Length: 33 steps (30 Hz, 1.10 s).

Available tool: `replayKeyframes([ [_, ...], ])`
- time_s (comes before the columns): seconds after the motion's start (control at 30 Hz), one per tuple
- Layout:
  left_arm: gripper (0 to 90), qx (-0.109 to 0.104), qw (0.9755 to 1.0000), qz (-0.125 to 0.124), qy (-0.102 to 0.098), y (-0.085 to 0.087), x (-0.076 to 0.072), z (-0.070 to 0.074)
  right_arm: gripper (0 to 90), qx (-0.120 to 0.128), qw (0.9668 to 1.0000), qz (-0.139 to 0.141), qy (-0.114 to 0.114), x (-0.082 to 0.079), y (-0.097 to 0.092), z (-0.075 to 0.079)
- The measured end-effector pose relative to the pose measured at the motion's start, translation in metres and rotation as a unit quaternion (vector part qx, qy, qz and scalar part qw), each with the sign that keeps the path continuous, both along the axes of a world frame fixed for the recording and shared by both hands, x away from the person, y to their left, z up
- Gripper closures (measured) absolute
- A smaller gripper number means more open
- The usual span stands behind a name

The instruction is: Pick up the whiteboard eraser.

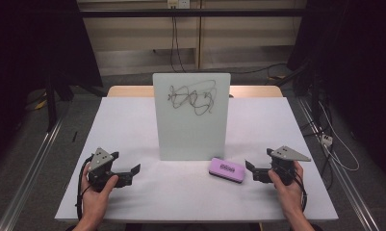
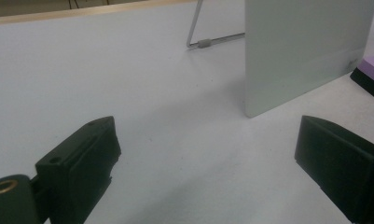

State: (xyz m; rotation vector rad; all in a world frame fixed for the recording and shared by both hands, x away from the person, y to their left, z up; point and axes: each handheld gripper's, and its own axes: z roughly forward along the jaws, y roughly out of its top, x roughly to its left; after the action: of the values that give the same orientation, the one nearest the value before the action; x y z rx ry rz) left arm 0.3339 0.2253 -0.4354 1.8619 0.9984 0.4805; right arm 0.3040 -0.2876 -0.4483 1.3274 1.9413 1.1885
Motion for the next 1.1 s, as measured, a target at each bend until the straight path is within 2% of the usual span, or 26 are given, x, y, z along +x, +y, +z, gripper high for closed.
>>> replayKeyframes([
  [0.17, 5.9, -0.001, 1.0000, -0.002, 0.001, -0.001, 0.000, 0.000, 4.7, 0.006, 1.0000, 0.007, 0.003, -0.001, -0.004, 0.002],
  [0.3, 5.9, 0.000, 1.0000, -0.001, 0.006, -0.001, 0.001, -0.002, 4.8, 0.001, 0.9999, 0.009, 0.008, -0.002, -0.004, 0.005],
  [0.4, 5.9, -0.001, 1.0000, -0.001, 0.008, -0.002, 0.002, -0.002, 5.2, 0.014, 0.9991, 0.031, 0.026, 0.000, -0.004, 0.006],
  [0.43, 5.9, -0.001, 1.0000, -0.001, 0.008, -0.002, 0.002, -0.002, 5.2, 0.014, 0.9991, 0.031, 0.026, 0.000, -0.004, 0.006],
  [0.47, 5.9, 0.000, 1.0000, -0.002, 0.007, -0.002, 0.002, -0.002, 5.2, 0.016, 0.9980, 0.048, 0.036, 0.001, -0.003, 0.006],
  [0.53, 5.9, 0.001, 1.0000, -0.002, 0.007, -0.002, 0.002, -0.002, 4.8, 0.008, 0.9977, 0.056, 0.038, 0.001, -0.001, 0.005],
  [0.67, 5.9, 0.000, 1.0000, 0.002, 0.009, -0.001, 0.001, -0.003, 5.2, -0.001, 0.9980, 0.055, 0.031, 0.001, 0.004, 0.005],
  [0.77, 5.9, -0.002, 1.0000, 0.000, 0.007, -0.001, 0.000, -0.002, 5.6, 0.005, 0.9965, 0.079, 0.029, 0.001, 0.007, 0.006],
  [0.83, 5.9, -0.003, 1.0000, -0.001, 0.001, -0.001, 0.000, -0.001, 6.5, 0.008, 0.9970, 0.072, 0.028, 0.002, 0.009, 0.004],
  [1.1, 5.9, -0.002, 1.0000, -0.007, 0.002, -0.002, 0.001, -0.002, 8.3, 0.001, 0.9955, 0.093, 0.019, 0.005, 0.019, 0.007],
])
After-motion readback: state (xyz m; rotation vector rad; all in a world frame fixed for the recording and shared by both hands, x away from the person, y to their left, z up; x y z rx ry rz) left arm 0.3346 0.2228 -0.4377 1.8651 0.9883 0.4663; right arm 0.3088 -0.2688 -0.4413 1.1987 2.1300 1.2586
